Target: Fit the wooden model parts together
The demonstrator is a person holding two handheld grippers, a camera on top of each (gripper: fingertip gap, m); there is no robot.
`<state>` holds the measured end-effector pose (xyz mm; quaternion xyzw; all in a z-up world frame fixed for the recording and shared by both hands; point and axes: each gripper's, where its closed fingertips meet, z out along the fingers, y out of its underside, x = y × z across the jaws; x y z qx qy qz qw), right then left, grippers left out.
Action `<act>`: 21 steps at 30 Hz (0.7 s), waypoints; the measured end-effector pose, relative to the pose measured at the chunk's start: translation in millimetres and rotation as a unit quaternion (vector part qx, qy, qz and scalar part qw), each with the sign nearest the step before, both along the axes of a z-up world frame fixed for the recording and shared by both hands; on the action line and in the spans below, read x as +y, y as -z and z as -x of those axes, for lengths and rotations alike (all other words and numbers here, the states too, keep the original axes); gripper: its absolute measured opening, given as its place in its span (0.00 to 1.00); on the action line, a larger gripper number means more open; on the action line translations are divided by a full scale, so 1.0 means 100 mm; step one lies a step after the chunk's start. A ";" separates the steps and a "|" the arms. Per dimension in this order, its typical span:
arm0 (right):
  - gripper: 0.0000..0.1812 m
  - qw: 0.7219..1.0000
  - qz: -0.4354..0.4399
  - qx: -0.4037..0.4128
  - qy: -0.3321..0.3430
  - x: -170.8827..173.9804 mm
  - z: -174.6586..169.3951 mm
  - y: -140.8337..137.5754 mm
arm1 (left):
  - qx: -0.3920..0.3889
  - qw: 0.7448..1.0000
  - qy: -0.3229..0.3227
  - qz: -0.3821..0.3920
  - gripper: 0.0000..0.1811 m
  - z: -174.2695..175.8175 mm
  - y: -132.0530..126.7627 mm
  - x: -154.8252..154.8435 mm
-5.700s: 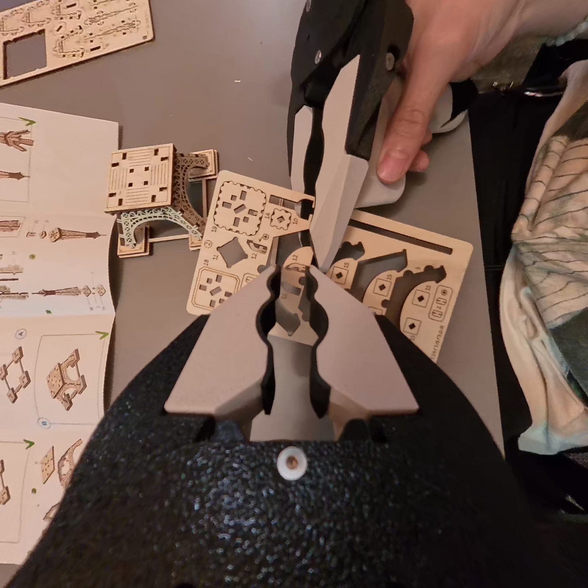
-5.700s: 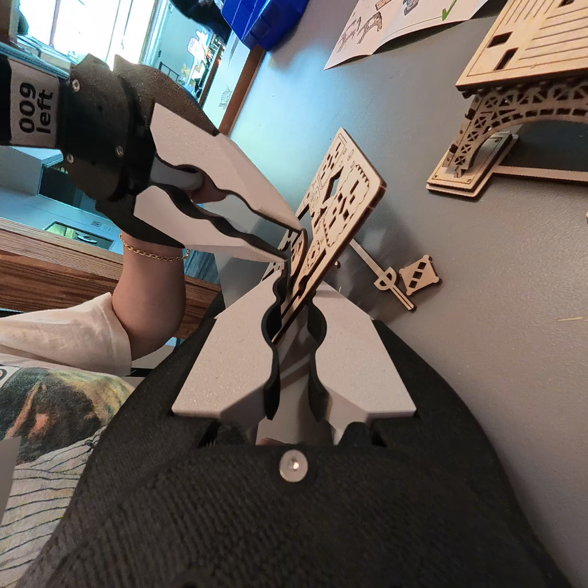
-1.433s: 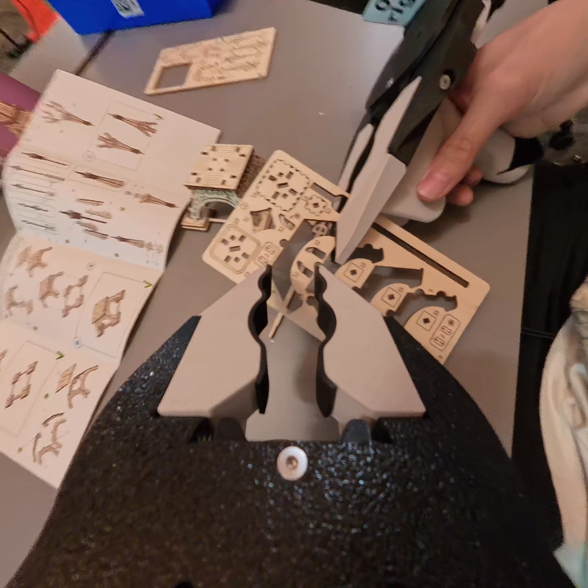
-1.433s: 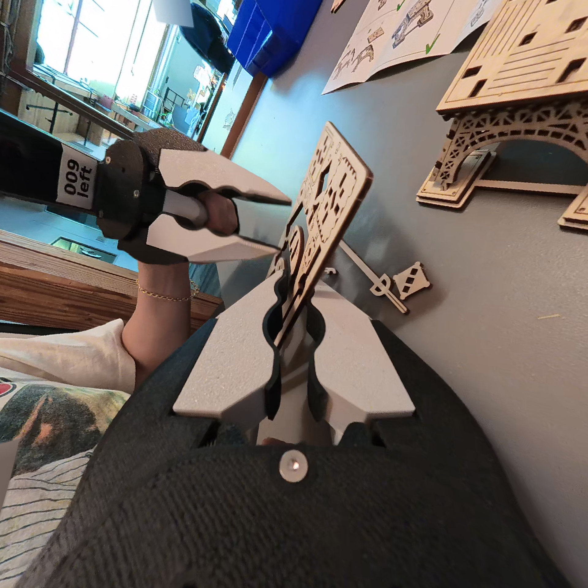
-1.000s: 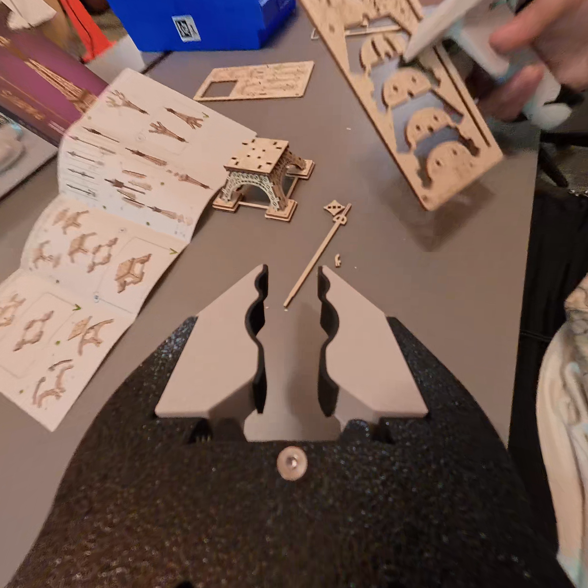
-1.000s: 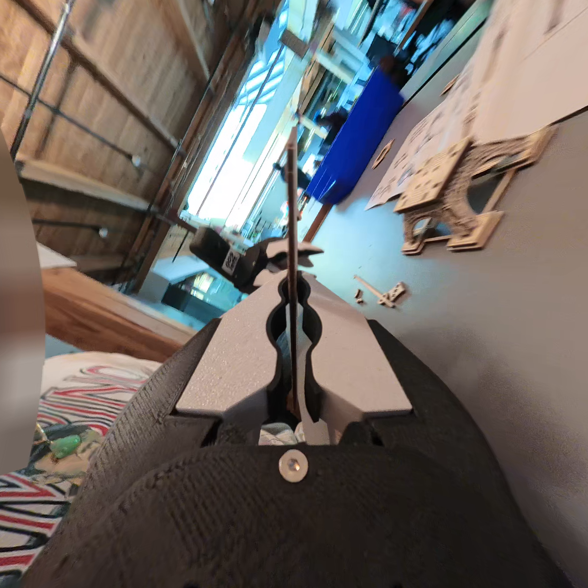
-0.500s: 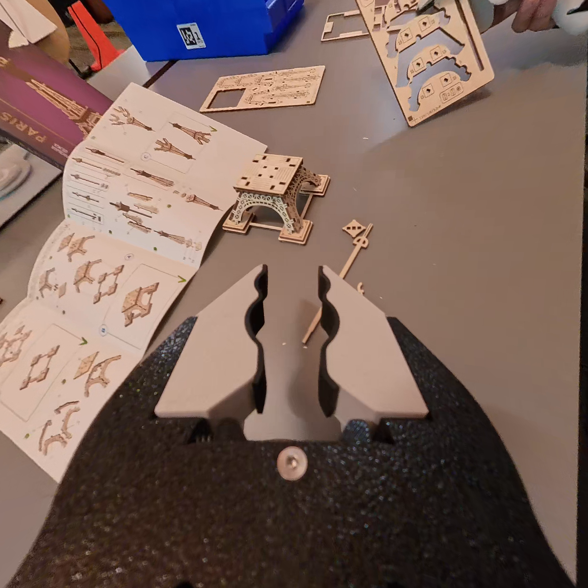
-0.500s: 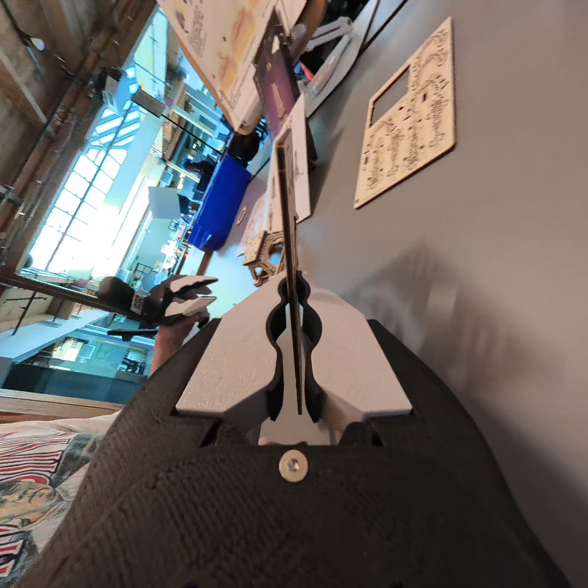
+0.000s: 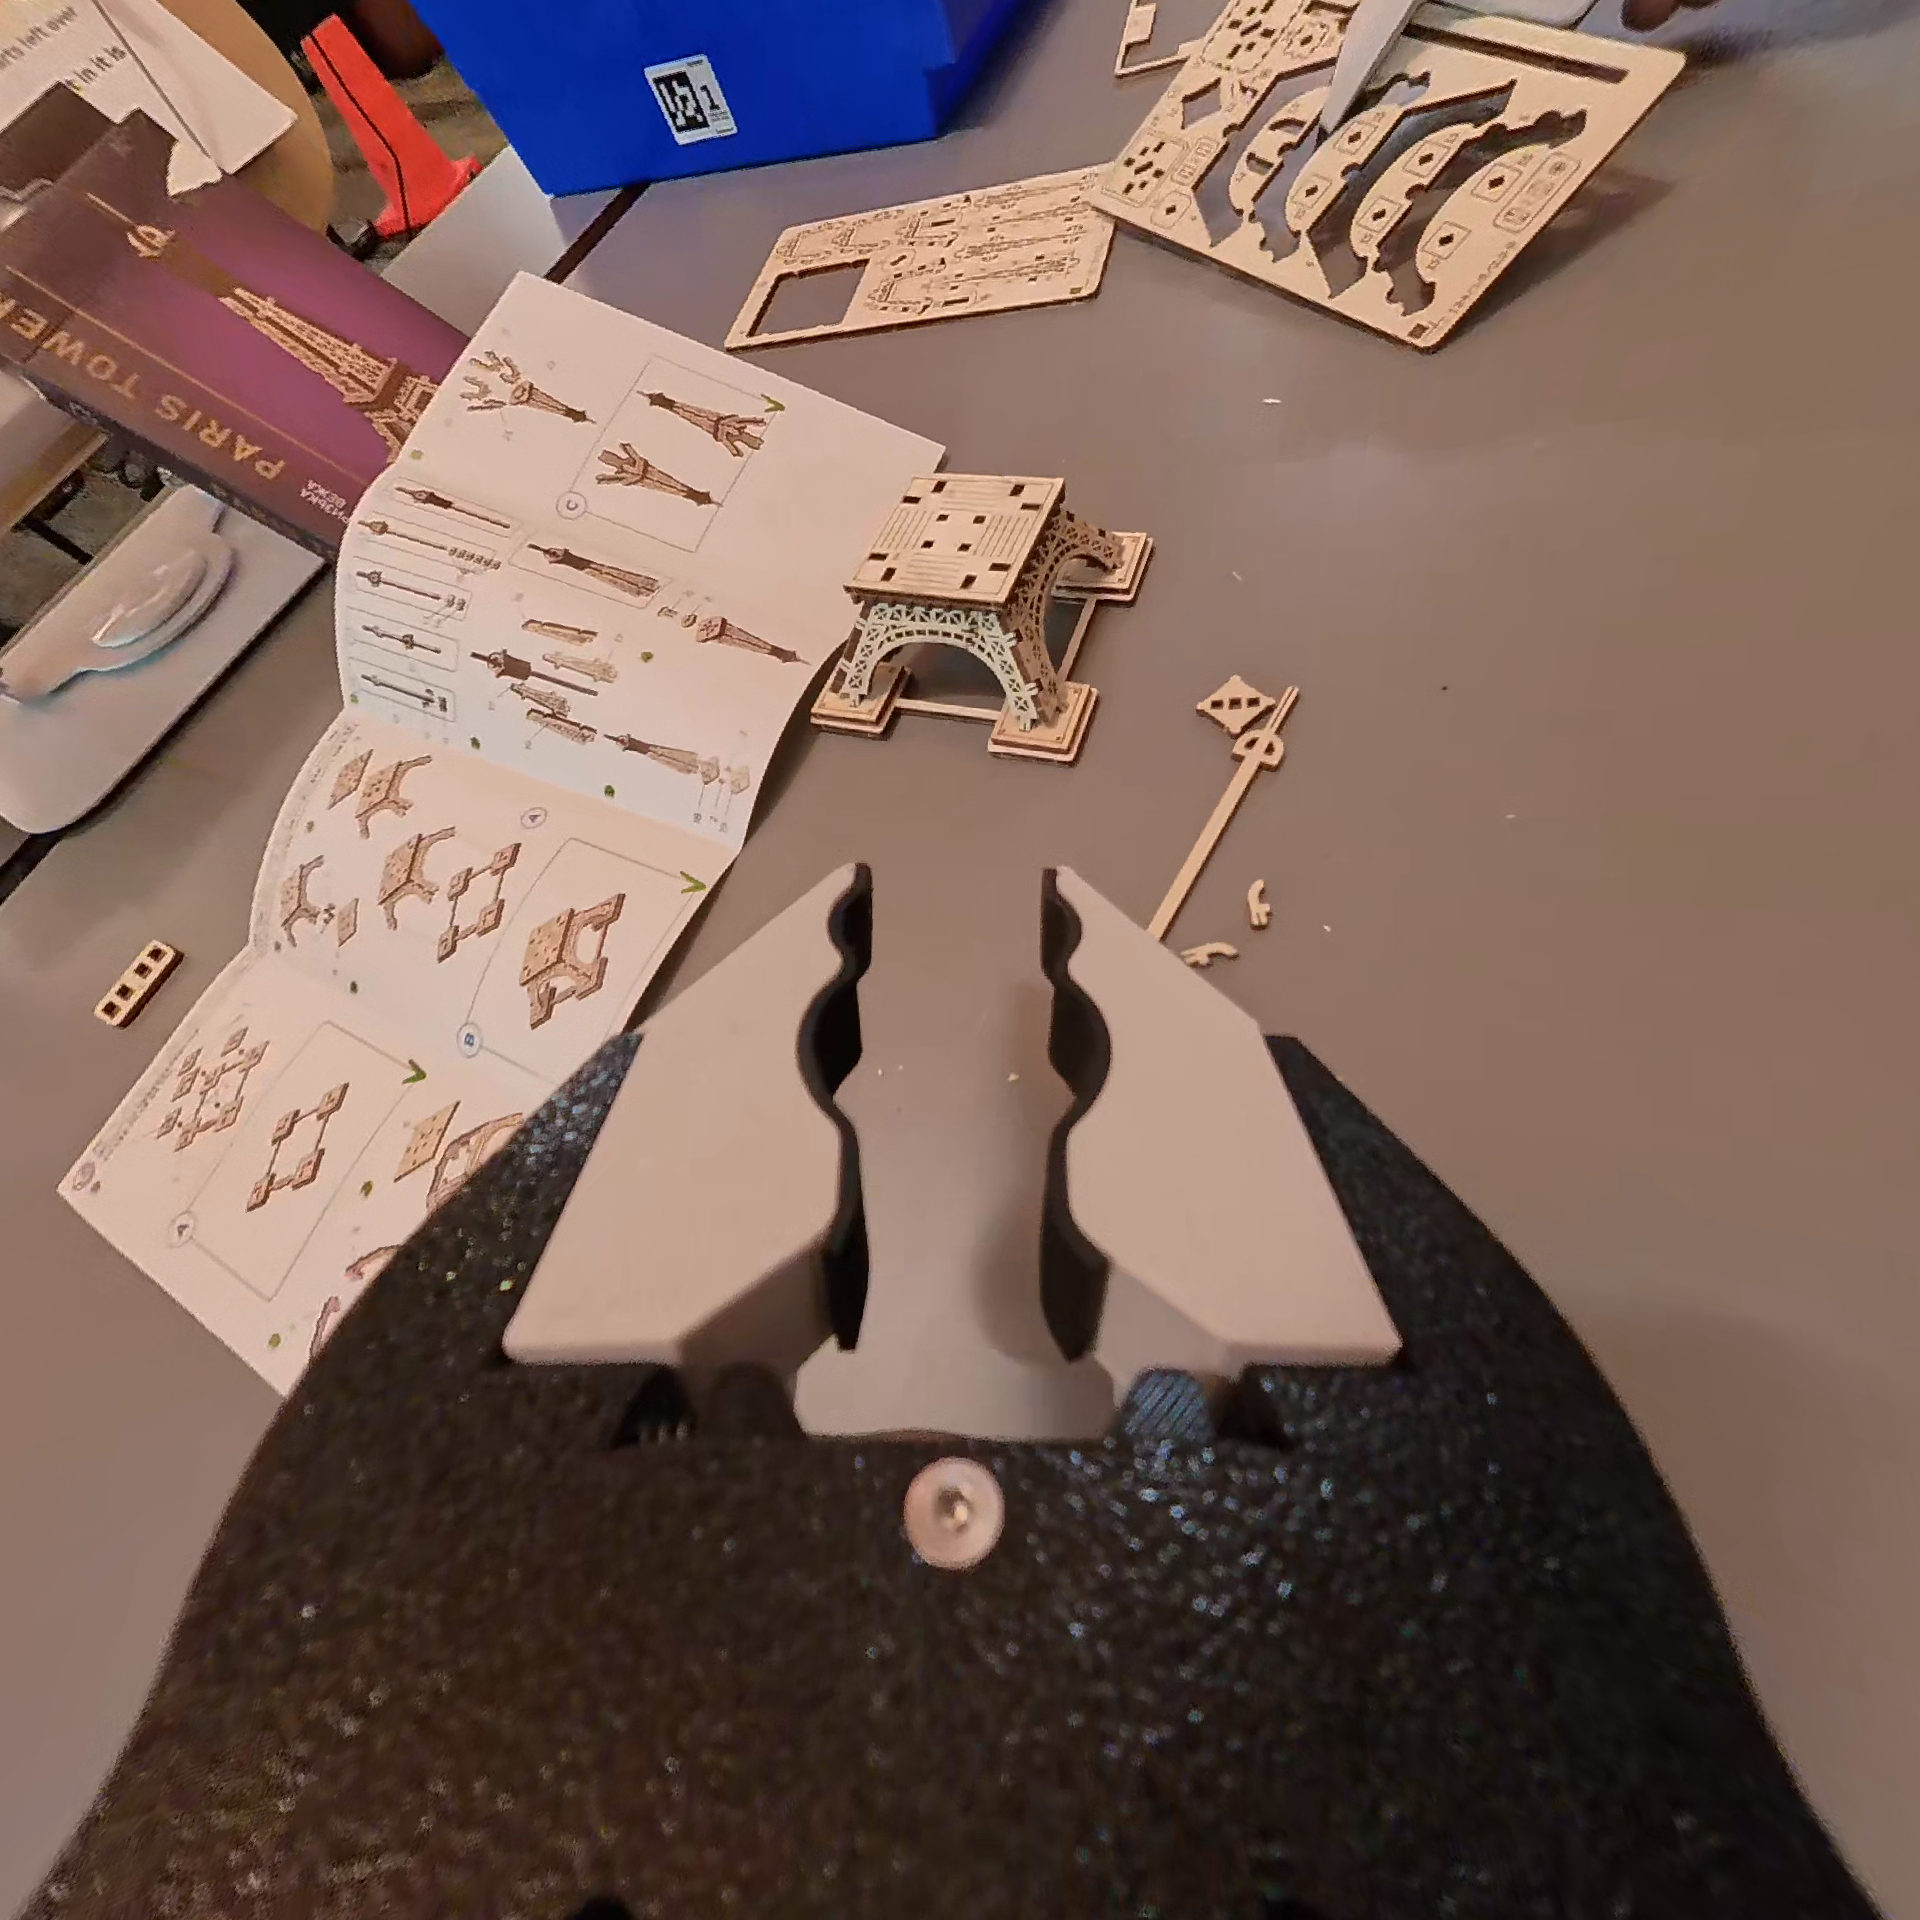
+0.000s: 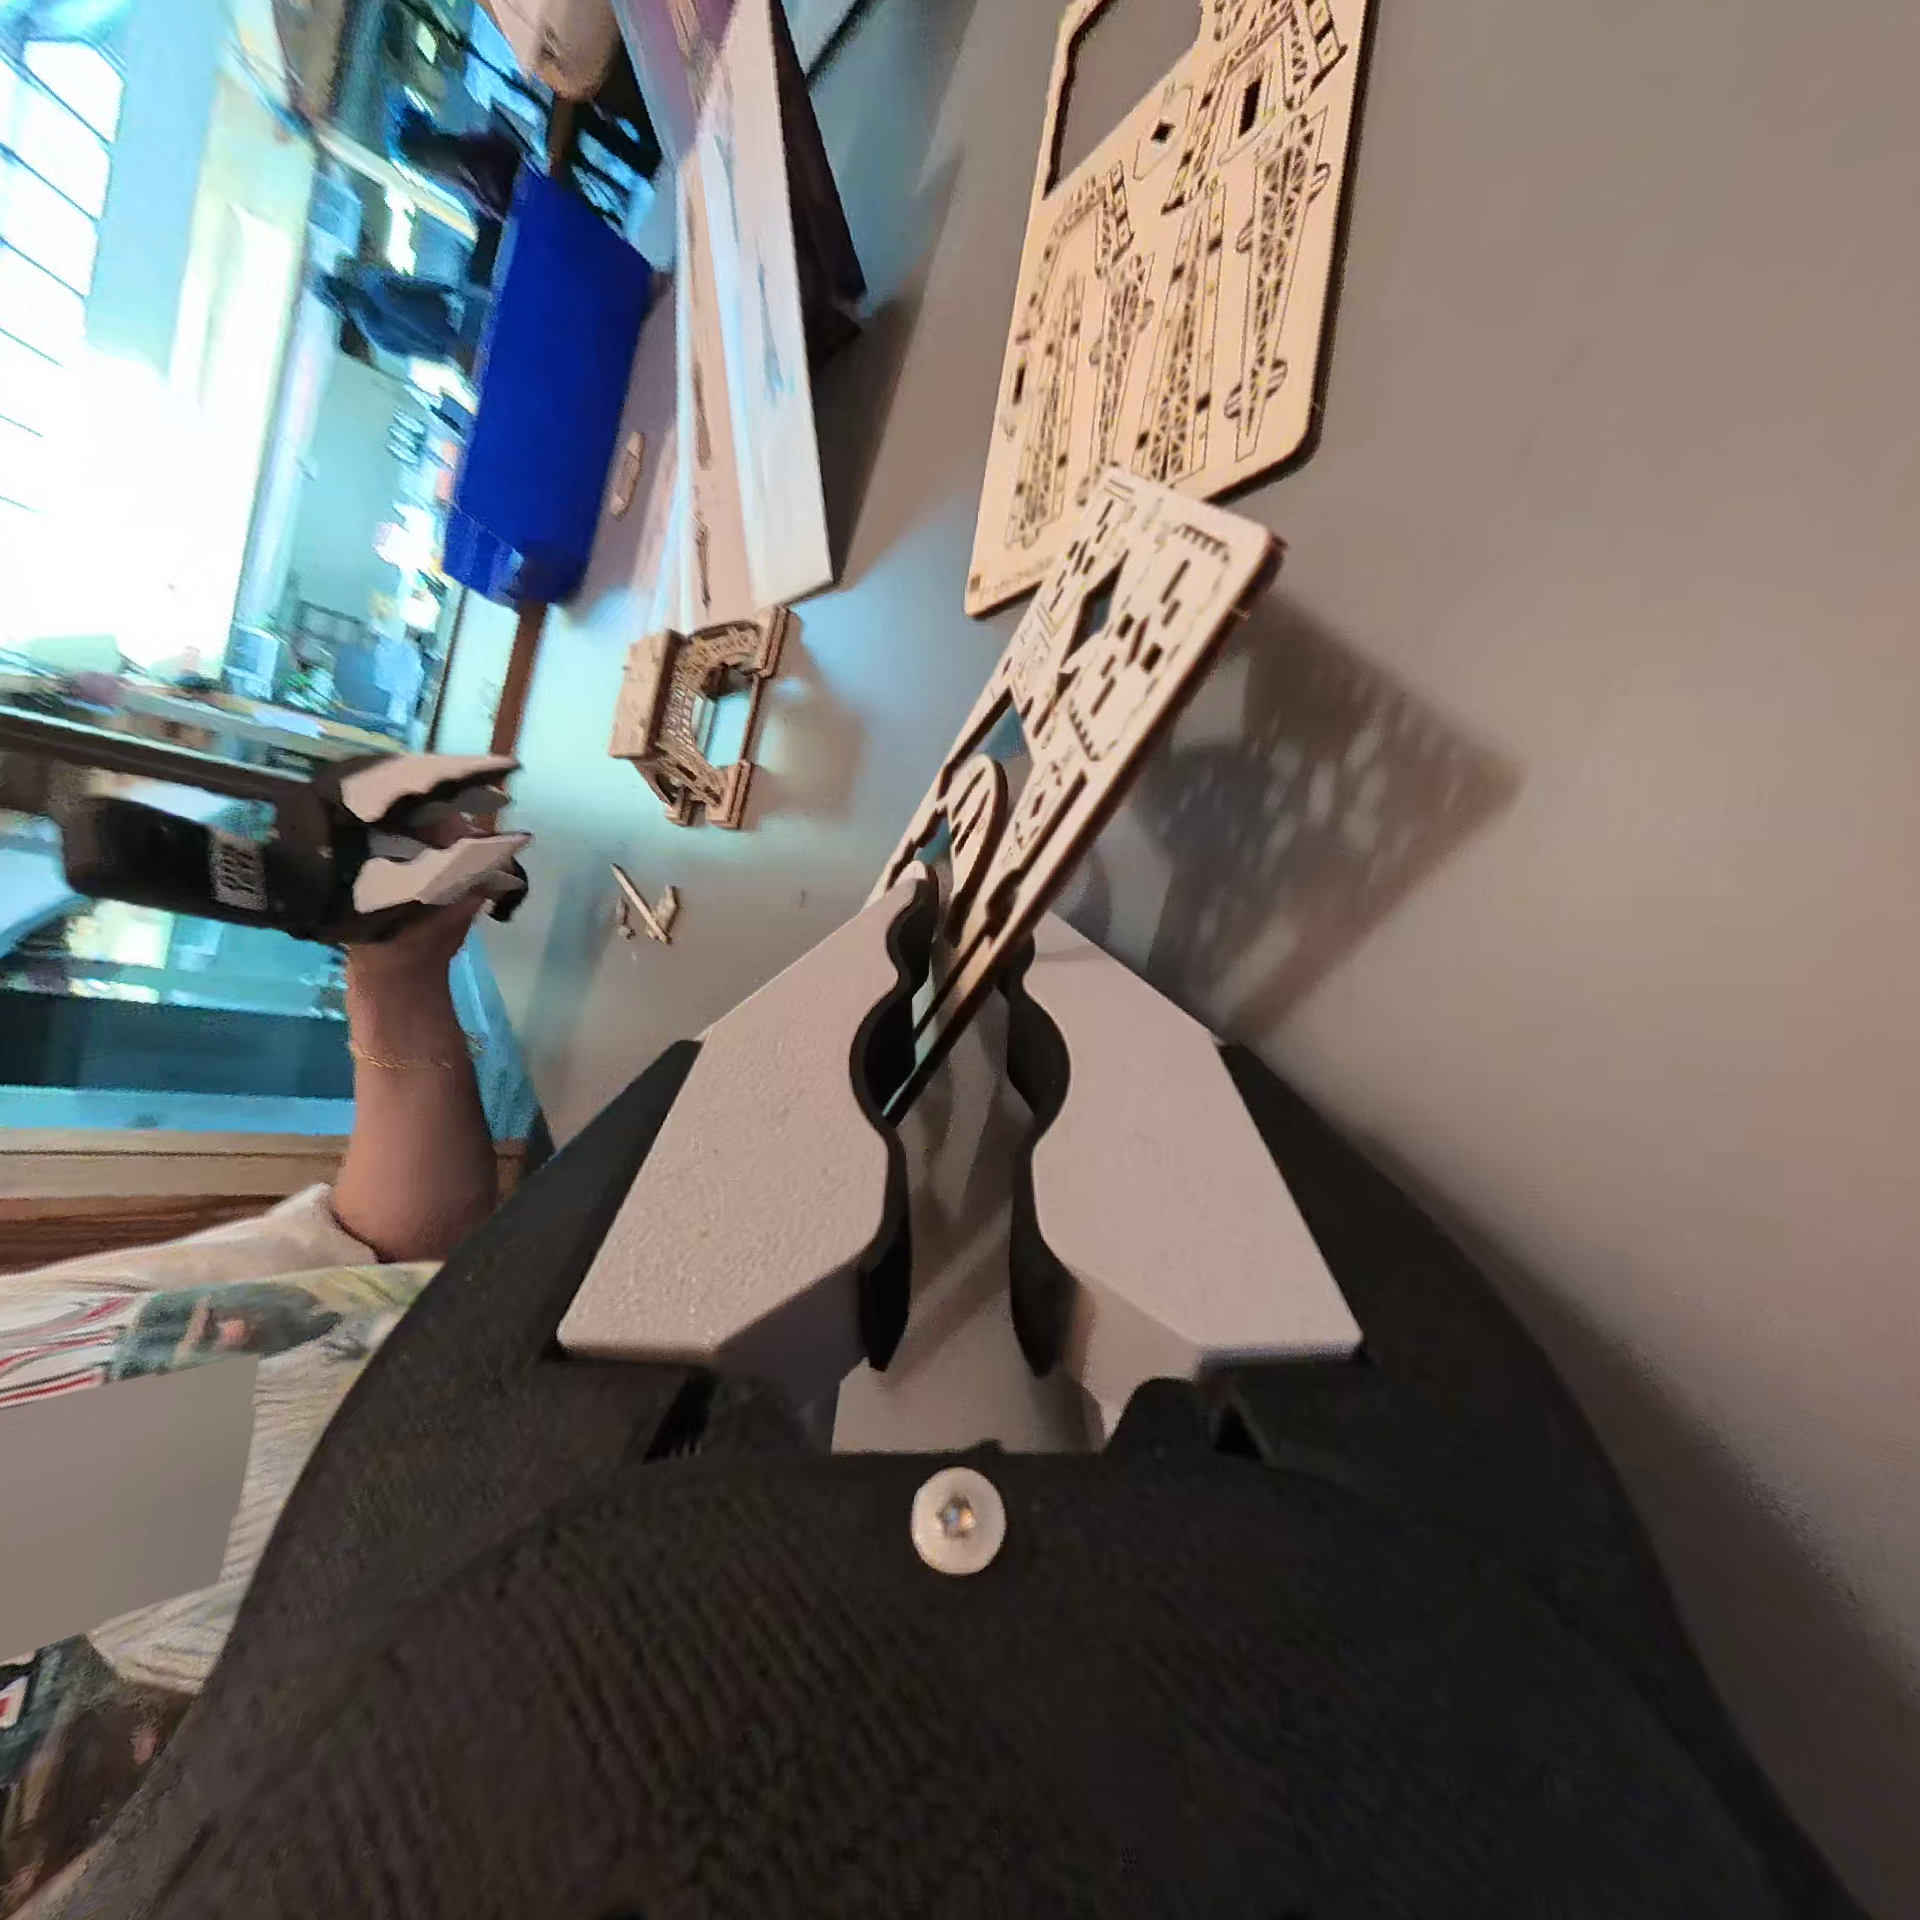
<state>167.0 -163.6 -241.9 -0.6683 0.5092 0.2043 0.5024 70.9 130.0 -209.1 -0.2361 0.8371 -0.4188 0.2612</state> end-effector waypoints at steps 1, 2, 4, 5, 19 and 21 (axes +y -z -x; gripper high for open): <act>0.05 1.000 0.022 -0.003 -0.010 -0.01 0.00 0.02 | 0.000 1.000 -0.001 -0.001 0.16 0.00 0.00 0.01; 0.06 0.999 0.043 -0.009 -0.019 -0.02 -0.01 0.03 | -0.001 1.000 -0.002 -0.002 0.17 0.00 0.00 0.02; 0.06 0.997 0.062 -0.019 -0.039 -0.03 0.00 -0.02 | -0.004 1.000 -0.002 -0.001 0.17 -0.01 -0.02 0.03; 0.05 0.996 0.070 -0.021 -0.053 -0.04 0.01 -0.05 | -0.006 1.000 -0.003 0.000 0.17 -0.02 -0.03 0.03; 0.14 0.984 0.137 0.015 -0.110 -0.26 0.14 0.05 | -0.013 1.000 0.001 0.005 0.18 -0.05 -0.04 0.07; 0.17 0.984 0.142 0.014 -0.106 -0.25 0.12 0.05 | -0.014 1.000 0.002 0.004 0.18 -0.05 -0.04 0.07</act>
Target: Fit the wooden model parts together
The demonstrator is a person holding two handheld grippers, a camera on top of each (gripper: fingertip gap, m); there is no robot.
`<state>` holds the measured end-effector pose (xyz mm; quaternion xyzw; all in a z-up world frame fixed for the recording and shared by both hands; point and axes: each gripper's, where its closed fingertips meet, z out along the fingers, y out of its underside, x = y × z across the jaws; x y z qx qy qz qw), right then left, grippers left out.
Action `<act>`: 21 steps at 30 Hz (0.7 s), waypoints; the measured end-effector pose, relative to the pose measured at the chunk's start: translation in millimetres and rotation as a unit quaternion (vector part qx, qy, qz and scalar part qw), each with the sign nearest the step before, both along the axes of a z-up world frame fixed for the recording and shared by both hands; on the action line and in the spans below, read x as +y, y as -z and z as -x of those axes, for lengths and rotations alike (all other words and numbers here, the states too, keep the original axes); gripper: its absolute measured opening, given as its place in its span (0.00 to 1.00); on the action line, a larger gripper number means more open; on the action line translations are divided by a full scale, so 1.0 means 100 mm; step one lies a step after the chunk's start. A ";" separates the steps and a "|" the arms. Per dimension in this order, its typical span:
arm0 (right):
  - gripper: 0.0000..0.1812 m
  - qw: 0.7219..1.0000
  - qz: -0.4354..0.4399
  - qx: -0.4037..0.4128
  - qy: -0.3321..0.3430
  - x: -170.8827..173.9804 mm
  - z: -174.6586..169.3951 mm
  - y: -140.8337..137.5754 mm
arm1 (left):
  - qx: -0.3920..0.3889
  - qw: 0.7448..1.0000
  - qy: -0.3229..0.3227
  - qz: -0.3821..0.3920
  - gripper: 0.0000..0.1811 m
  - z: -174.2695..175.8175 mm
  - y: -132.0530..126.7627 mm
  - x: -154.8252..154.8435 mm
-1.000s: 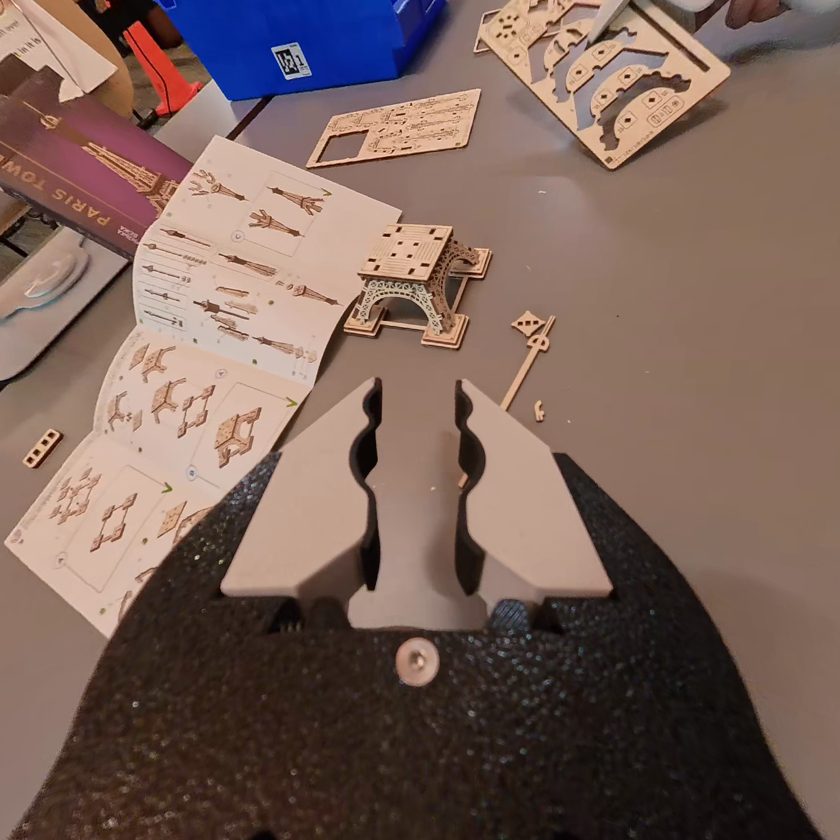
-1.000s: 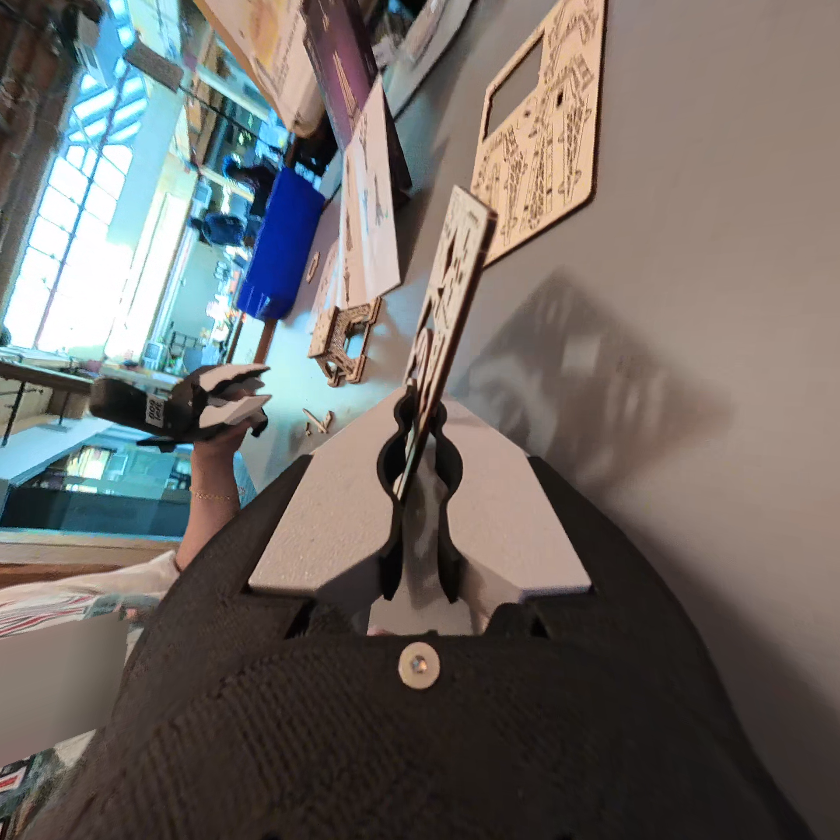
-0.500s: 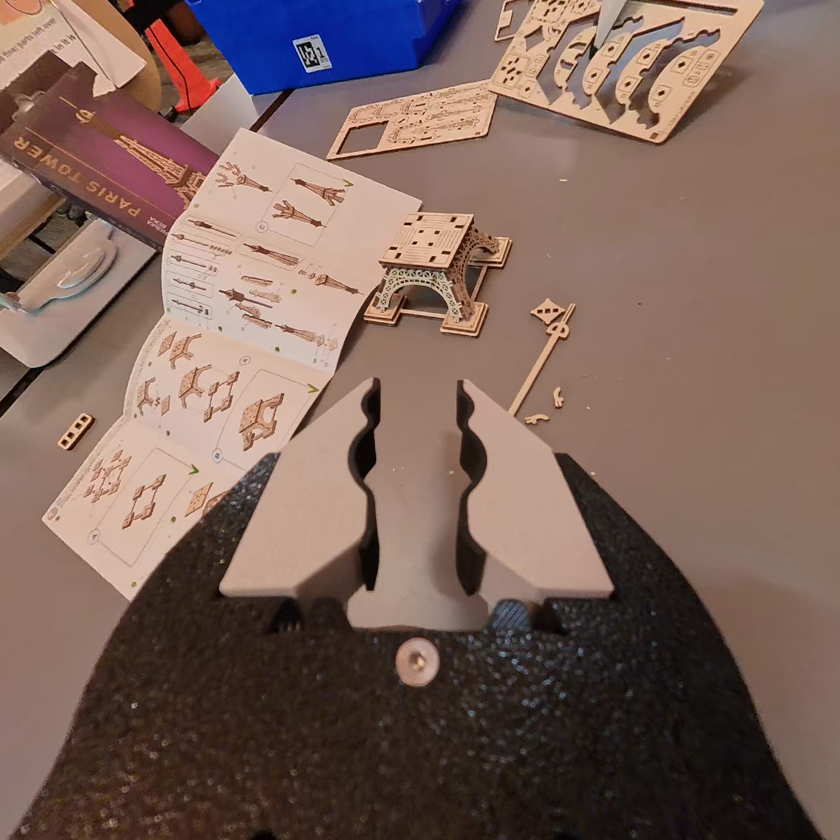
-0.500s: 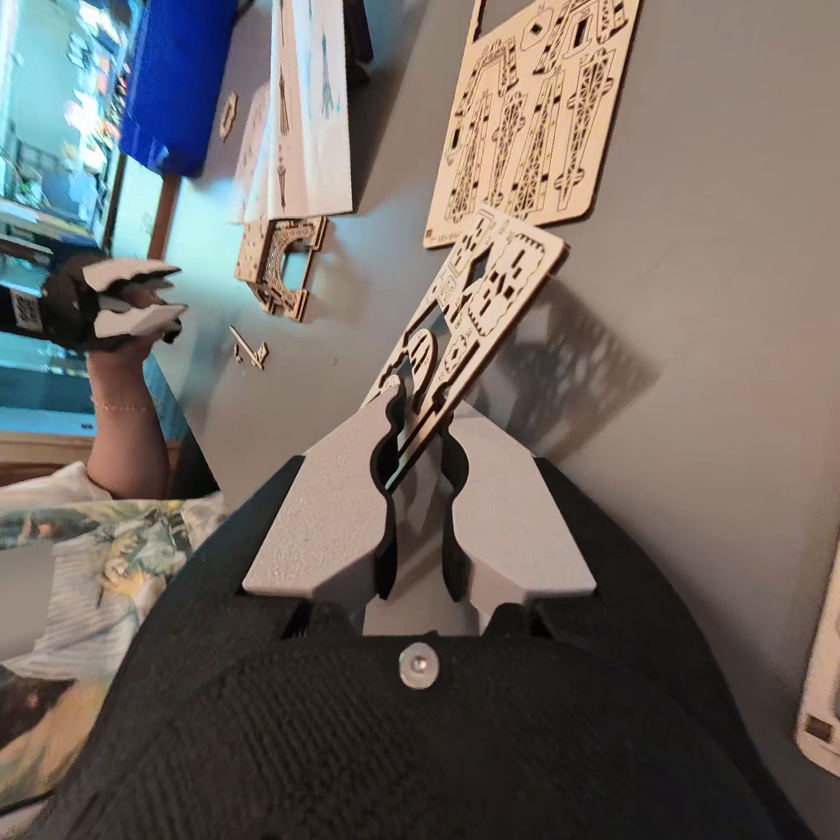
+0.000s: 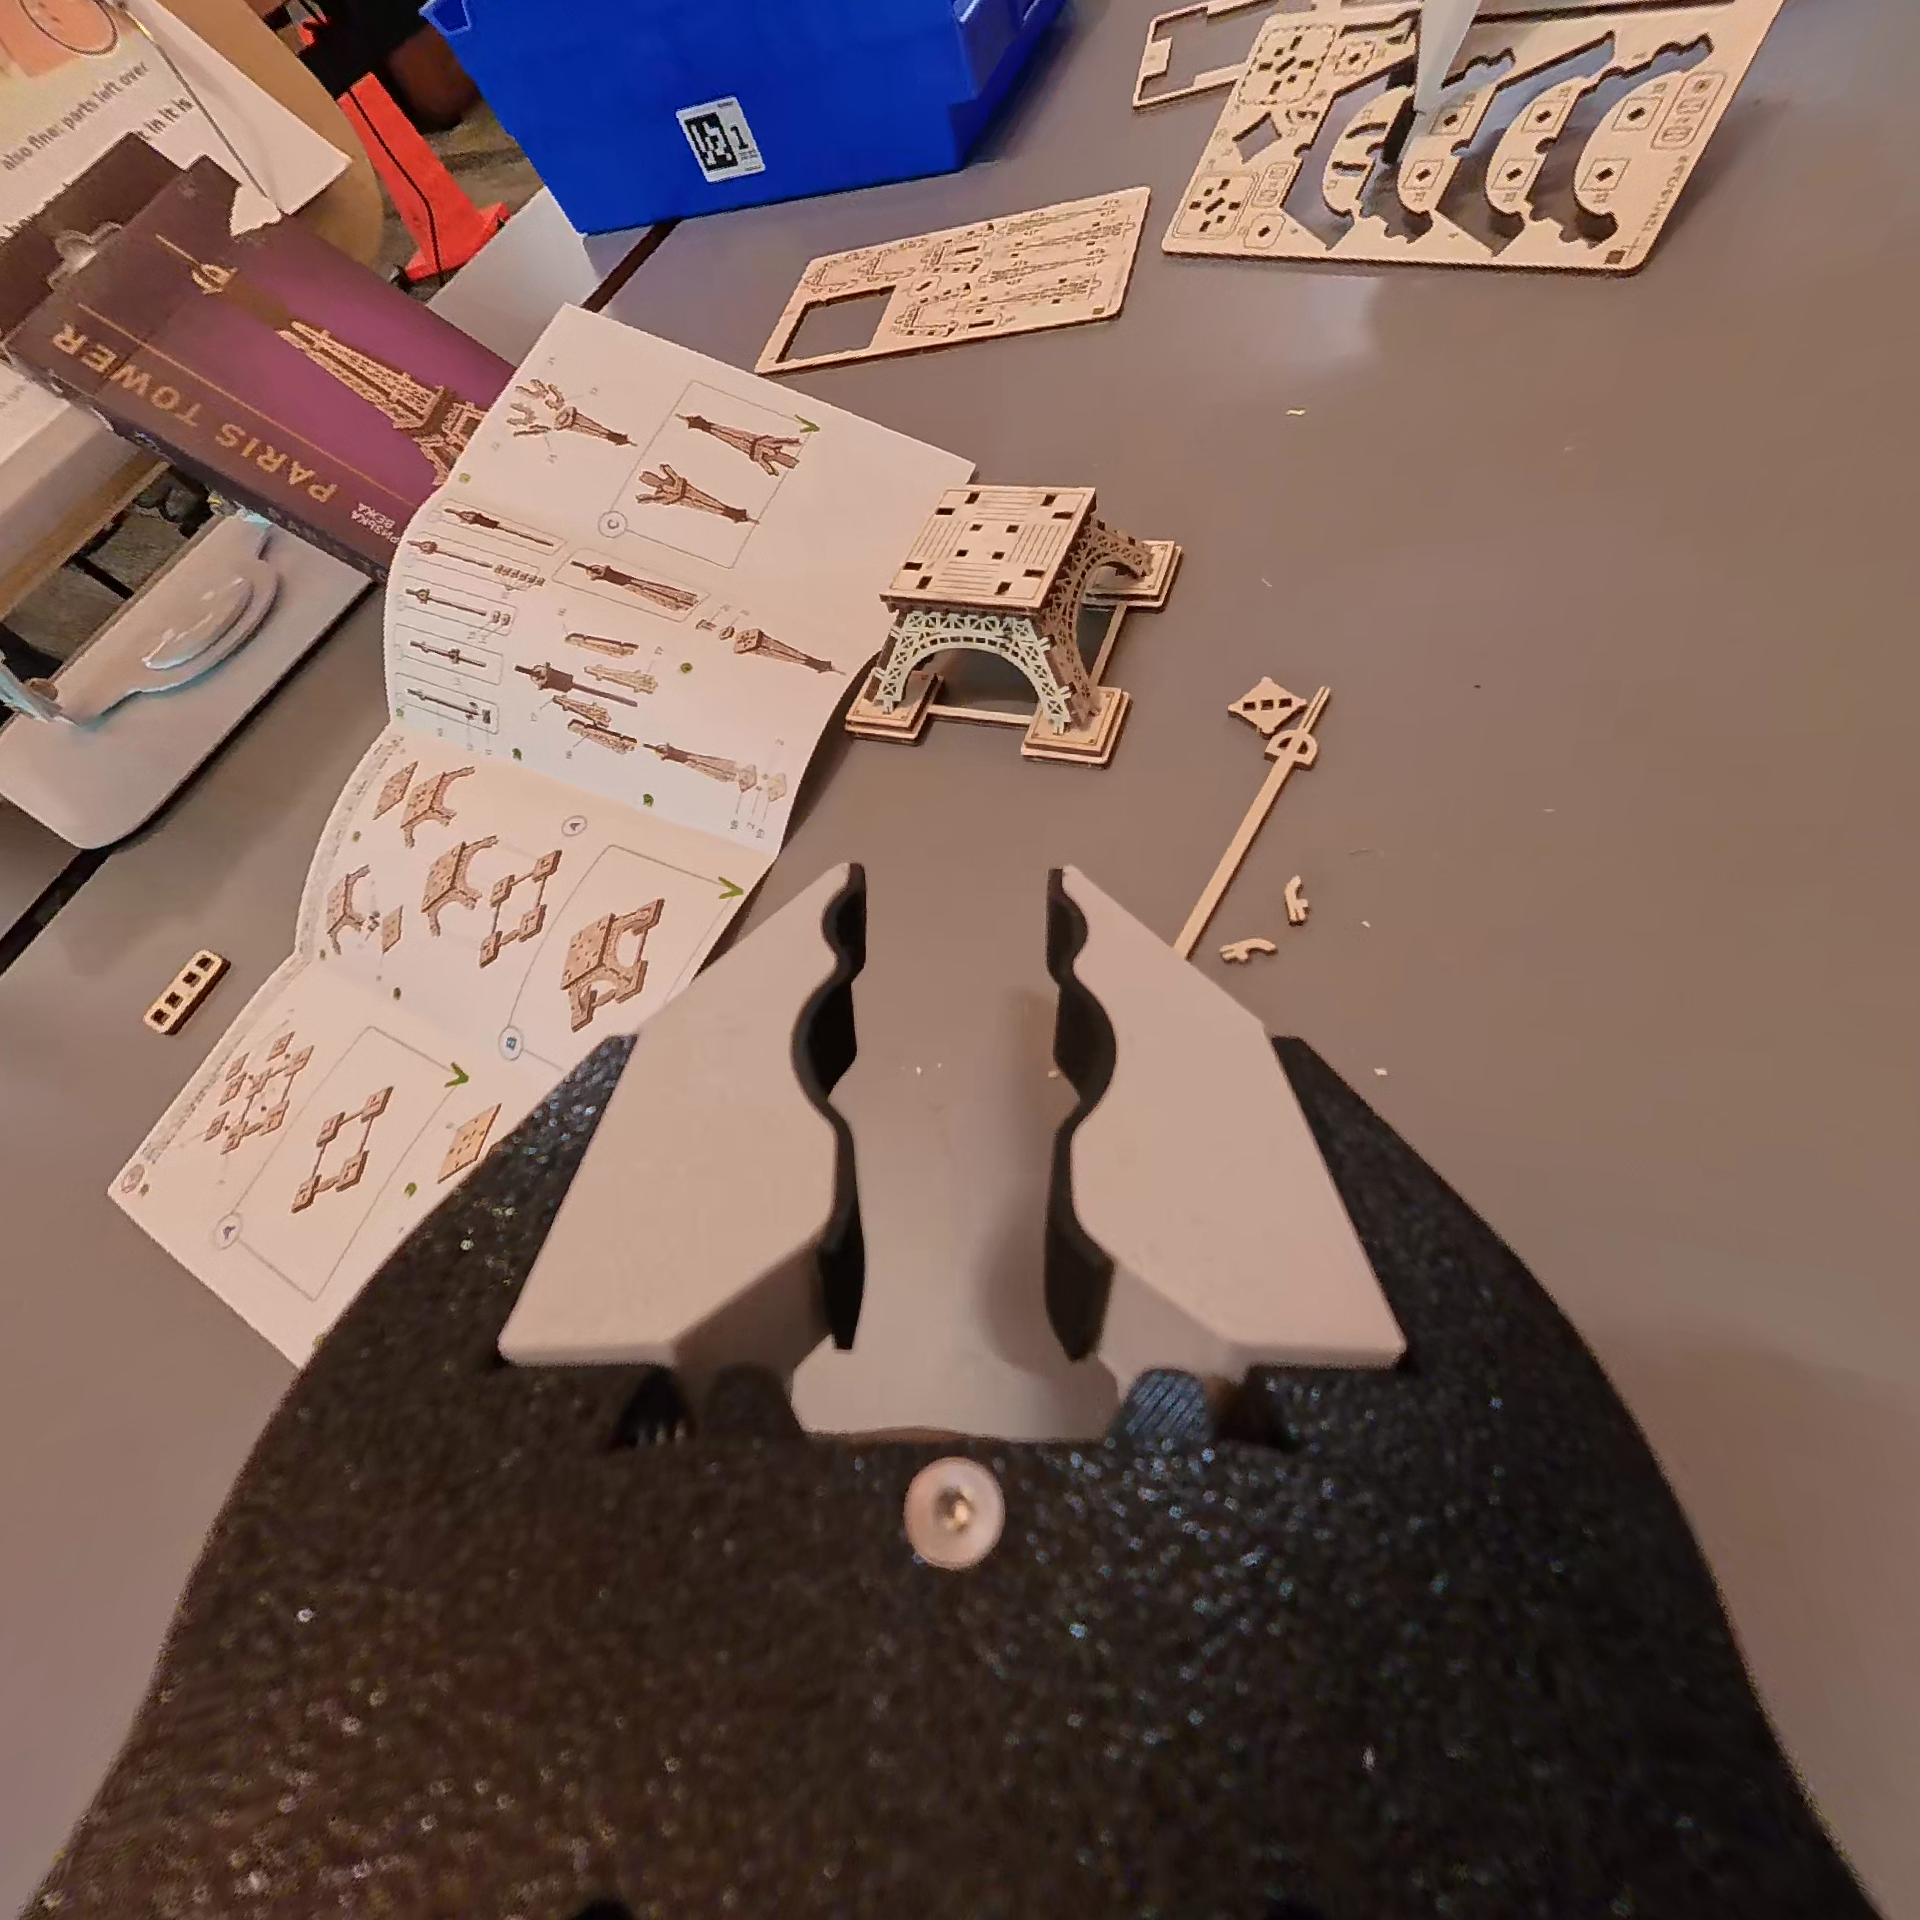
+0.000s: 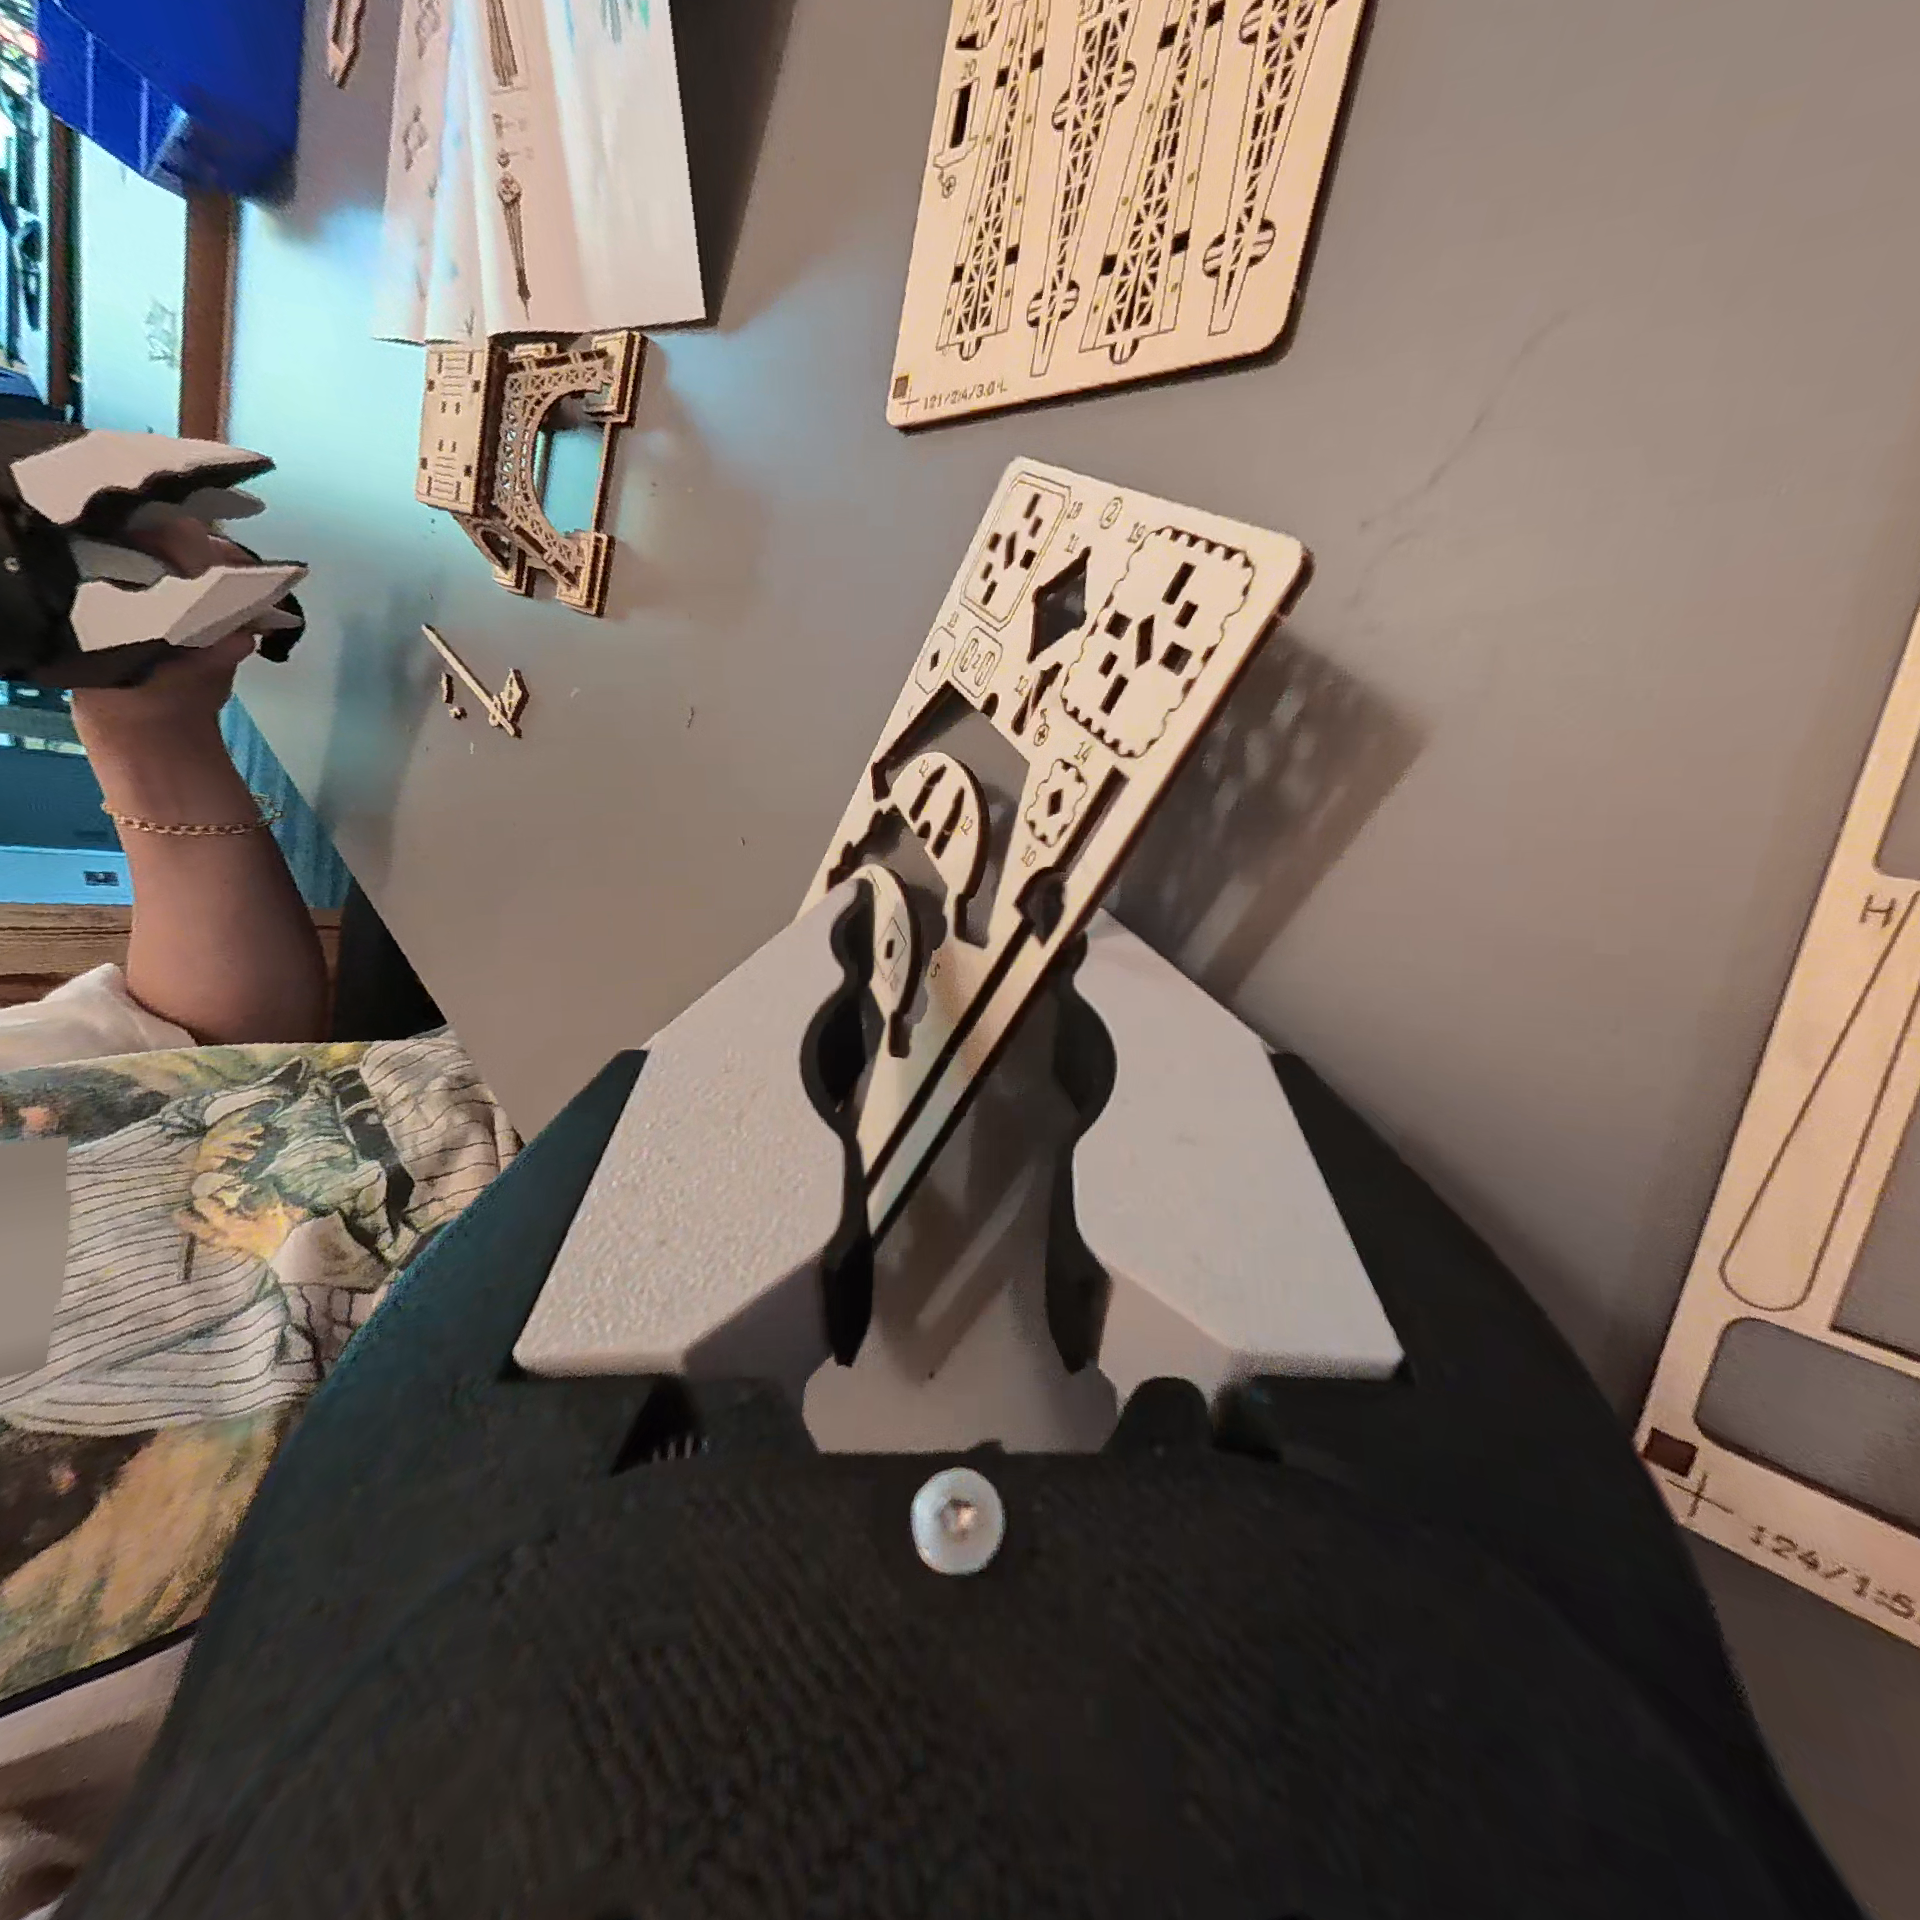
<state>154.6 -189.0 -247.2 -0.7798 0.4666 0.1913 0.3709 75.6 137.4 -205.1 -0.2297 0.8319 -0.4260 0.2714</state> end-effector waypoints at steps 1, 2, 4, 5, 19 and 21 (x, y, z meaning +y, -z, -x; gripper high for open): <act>0.17 1.000 0.005 -0.002 0.001 -0.01 -0.01 0.00 | 0.000 1.000 0.000 -0.001 0.18 0.00 0.00 0.01; 0.18 1.000 0.014 -0.005 0.003 -0.02 -0.02 0.00 | 0.000 1.000 0.000 -0.003 0.18 0.01 0.01 0.02; 0.25 0.999 0.039 -0.020 -0.003 -0.08 -0.03 -0.02 | -0.001 1.000 -0.004 -0.007 0.18 0.00 0.02 0.06; 0.31 0.998 0.058 -0.034 -0.005 -0.13 -0.04 -0.04 | -0.002 1.000 -0.007 -0.008 0.18 0.00 0.01 0.08; 0.69 0.840 0.099 -0.526 0.088 0.80 -0.76 -0.94 | -0.145 0.968 -0.196 0.061 0.63 -0.98 -0.55 0.83; 0.69 0.830 0.094 -0.540 0.101 1.00 -0.91 -0.91 | -0.158 0.958 -0.234 0.053 0.63 -1.11 -0.54 1.04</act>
